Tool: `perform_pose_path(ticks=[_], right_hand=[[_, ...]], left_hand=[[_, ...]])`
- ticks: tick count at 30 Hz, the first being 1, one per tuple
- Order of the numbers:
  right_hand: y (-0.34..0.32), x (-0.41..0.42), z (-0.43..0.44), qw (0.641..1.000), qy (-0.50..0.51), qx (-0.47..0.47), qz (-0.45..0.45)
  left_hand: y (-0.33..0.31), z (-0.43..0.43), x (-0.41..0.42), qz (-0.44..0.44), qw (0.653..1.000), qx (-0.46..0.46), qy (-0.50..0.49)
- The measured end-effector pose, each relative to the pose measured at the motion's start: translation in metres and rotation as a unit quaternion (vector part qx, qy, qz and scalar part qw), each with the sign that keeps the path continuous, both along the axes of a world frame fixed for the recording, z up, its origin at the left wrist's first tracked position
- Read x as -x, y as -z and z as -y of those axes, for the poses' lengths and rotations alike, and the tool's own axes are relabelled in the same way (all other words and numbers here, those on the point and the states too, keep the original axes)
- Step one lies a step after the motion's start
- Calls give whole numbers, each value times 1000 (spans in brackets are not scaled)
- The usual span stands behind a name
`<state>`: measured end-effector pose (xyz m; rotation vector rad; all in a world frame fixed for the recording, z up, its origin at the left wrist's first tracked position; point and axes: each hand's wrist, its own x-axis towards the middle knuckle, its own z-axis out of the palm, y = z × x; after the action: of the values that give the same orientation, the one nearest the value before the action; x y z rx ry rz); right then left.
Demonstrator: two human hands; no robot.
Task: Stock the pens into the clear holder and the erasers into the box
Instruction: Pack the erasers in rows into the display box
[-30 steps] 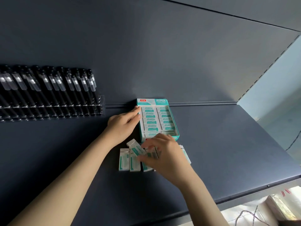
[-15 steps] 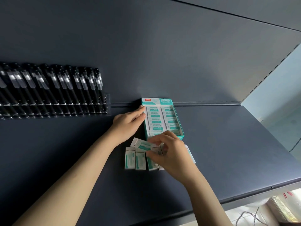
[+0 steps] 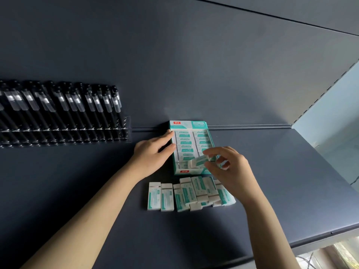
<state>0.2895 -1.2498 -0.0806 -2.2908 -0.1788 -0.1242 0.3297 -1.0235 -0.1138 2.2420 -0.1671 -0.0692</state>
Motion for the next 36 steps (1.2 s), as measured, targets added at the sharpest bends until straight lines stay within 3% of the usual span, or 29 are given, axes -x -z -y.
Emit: perform_pose_path(ticks=[5, 12, 20, 28, 36], right_hand=[[7, -2, -7, 999, -29, 25, -34], [18, -6, -8, 993, -62, 99, 5], [2, -6, -3, 964, -131, 227, -43], [8, 13, 23, 996, -49, 62, 37], [13, 21, 66, 992, -35, 85, -88]], left_hand=[[-1, 2, 0, 3, 1000, 0, 0], [-1, 0, -2, -16, 999, 40, -11], [-5, 6, 3, 27, 998, -61, -3], [-7, 17, 9, 22, 995, -100, -20], [-7, 20, 11, 12, 995, -96, -25]])
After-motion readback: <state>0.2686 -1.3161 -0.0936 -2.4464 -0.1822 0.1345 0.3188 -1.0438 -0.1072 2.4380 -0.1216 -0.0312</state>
